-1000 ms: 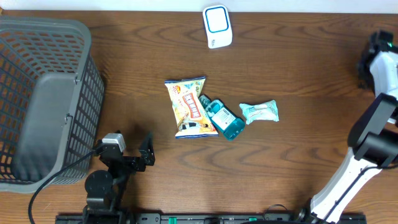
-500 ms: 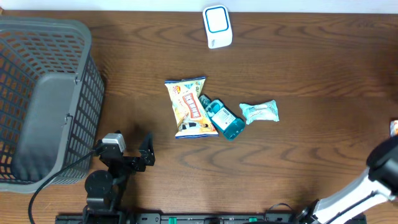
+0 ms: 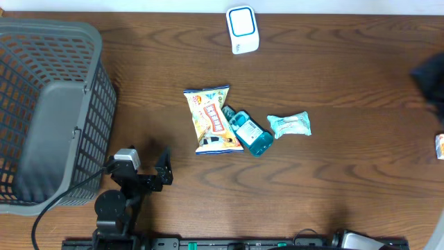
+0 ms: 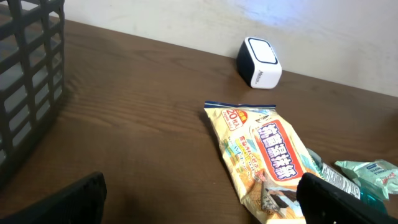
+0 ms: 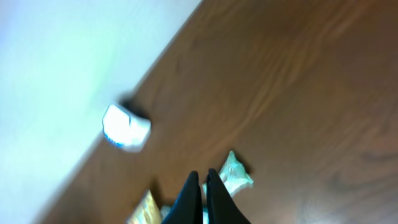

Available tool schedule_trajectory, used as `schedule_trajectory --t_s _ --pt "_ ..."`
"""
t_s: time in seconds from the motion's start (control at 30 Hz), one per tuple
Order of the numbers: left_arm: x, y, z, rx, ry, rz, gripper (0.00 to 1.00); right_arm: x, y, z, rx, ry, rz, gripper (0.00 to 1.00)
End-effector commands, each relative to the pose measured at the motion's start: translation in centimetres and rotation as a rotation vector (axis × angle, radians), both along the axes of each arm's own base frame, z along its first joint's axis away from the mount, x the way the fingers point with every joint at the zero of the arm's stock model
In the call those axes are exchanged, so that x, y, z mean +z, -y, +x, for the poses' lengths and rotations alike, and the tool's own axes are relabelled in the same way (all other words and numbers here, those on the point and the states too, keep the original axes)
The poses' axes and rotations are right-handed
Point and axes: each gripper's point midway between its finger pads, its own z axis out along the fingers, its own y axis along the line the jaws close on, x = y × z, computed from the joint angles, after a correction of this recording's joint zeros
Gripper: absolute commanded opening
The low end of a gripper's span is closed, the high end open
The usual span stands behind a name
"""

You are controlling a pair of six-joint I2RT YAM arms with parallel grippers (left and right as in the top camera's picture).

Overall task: Scan the item barcode
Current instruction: 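Reach the right gripper to the green wipes pack and grasp it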

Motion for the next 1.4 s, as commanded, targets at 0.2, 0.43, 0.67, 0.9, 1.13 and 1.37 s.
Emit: schedule_trajectory --t_s 0.2,0.43,0.67,0.9,1.13,1.37 --pt "-1.3 0.3 -0.2 -0.018 -0.034 0.011 0.98 -18.9 -11.6 4.6 0.384 -0.374 -0.022 0.01" --pt "-1.3 0.3 -0.2 -0.018 -0.034 0.011 0.98 -26.5 -16.2 5.0 0.494 -0.546 -0.022 0.01" --pt "-1.3 0.3 -0.2 -0.019 -0.034 0.011 0.98 -31.7 -15.4 2.8 0.429 -0.751 -0.103 0.01" --pt "-1.3 0.3 -0.2 -0.019 -0.034 0.011 0.98 -37.4 -13.4 0.8 0.357 -0.92 -0.19 0.01" --pt "-1.3 0.3 -0.2 -0.019 -0.036 0.011 0.98 -36.6 -14.6 0.7 0.388 -0.906 -0.172 0.01" --pt "-1.3 0.3 -0.2 -0.018 -0.035 0.011 0.98 -27.9 -14.5 2.4 0.375 -0.674 -0.145 0.01"
